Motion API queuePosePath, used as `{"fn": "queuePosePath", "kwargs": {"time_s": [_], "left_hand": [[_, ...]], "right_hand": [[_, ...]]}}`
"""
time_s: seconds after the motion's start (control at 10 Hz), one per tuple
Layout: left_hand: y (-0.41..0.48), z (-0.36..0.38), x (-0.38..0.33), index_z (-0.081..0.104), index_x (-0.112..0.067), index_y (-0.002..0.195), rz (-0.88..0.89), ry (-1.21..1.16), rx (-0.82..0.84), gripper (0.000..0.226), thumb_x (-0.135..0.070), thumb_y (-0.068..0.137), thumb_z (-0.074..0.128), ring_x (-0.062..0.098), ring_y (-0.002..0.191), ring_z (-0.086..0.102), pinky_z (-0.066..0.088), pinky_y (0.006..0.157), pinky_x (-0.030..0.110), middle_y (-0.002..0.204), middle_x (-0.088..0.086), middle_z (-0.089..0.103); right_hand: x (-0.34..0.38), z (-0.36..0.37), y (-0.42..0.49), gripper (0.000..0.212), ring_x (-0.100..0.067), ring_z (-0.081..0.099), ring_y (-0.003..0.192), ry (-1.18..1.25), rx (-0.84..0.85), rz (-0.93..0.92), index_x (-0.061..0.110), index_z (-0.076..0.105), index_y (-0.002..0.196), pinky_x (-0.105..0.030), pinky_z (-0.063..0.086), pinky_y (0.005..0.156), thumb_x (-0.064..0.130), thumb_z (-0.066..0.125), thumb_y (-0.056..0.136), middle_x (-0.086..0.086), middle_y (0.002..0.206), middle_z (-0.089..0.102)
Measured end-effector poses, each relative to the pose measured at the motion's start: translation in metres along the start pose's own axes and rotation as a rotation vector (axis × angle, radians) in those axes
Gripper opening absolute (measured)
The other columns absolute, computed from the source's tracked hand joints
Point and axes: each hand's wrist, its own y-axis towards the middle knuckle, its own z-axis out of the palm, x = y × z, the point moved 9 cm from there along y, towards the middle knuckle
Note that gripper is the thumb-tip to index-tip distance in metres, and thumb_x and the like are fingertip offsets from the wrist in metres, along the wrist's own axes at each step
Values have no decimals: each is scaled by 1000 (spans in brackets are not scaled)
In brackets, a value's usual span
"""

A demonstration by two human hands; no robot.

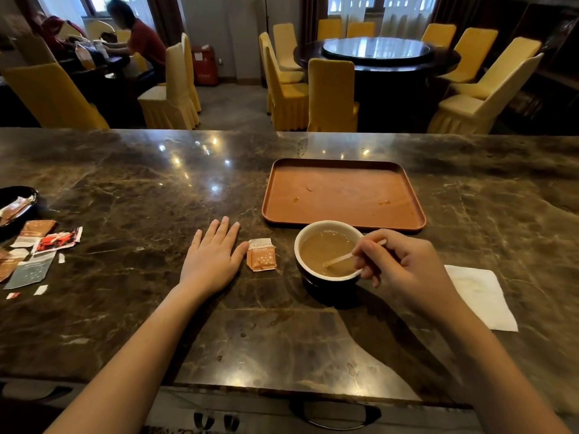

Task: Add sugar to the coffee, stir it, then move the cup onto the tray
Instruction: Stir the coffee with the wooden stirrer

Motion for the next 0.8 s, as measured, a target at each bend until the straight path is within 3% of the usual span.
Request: {"fn": "queuePosePath", "kwargs": {"time_s": [0.1,0.2,0.3,0.4,0.5,0.6,0.8], "left_hand": [[0,-1,0,7,-25,142,1,-2,2,64,-58,87,11,15,141,-1,-1,112,40,155,0,3],[-1,-1,0,7,-25,142,0,-3,4,64,-57,87,12,15,141,-2,-1,112,39,155,-1,3],[0,-1,-1,7,-25,142,-2,3,5,64,-58,87,12,15,141,-2,-1,112,39,155,-1,3],[0,-1,-1,7,-25,142,-4,6,5,64,-58,87,12,15,141,-1,-1,112,39,155,-1,3],[0,-1,0,7,-25,142,-5,6,3,64,-58,87,12,15,142,-1,-1,112,39,155,-1,4],[0,0,0,8,-26,142,-2,1,-3,64,-58,87,12,15,142,-1,-1,112,38,155,-1,4],[0,0,1,9,-25,142,-4,-2,-21,65,-58,87,11,15,141,0,-1,112,38,155,-1,5]], "right_hand": [[6,-10,9,19,-10,60,52,-38,83,26,19,65,77,-13,47,46,18,51,89,-3,68,68],[13,-27,23,23,-11,59,52,-244,24,1,19,61,72,-19,47,45,21,48,91,0,57,62],[16,-30,33,23,-16,59,57,-413,-52,-26,14,57,75,-33,50,53,22,45,93,-2,62,61],[18,-18,35,19,-7,57,59,-456,-82,-78,16,56,79,-19,44,51,19,45,93,8,64,57],[16,-6,33,15,-5,57,65,-401,-80,-91,16,59,86,-12,43,55,17,45,93,7,68,58],[14,2,27,16,-9,58,66,-308,-68,-94,12,61,89,-15,48,61,14,46,93,1,72,61],[12,6,13,18,-7,61,65,-144,36,-50,19,63,83,-10,48,56,15,48,91,5,68,65]]}}
